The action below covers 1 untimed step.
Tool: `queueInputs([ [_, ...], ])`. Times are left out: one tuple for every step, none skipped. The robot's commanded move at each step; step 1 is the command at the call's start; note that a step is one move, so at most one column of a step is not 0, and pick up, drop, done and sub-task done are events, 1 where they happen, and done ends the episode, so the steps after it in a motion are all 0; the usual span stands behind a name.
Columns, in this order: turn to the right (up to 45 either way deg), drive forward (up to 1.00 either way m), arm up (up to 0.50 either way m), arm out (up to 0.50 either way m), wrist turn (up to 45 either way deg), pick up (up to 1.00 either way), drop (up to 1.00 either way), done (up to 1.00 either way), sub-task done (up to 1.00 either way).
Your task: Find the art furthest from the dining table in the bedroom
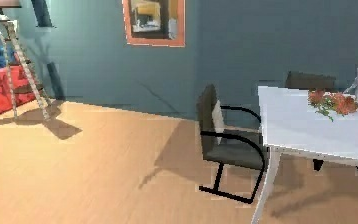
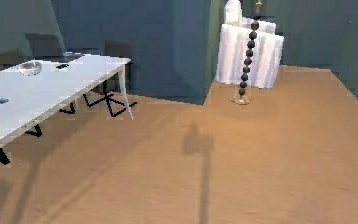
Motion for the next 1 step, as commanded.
queueInputs([
  [0.0, 0.45, 0.00, 0.00, 0.0, 0.00, 0.00, 0.00, 0.00],
])
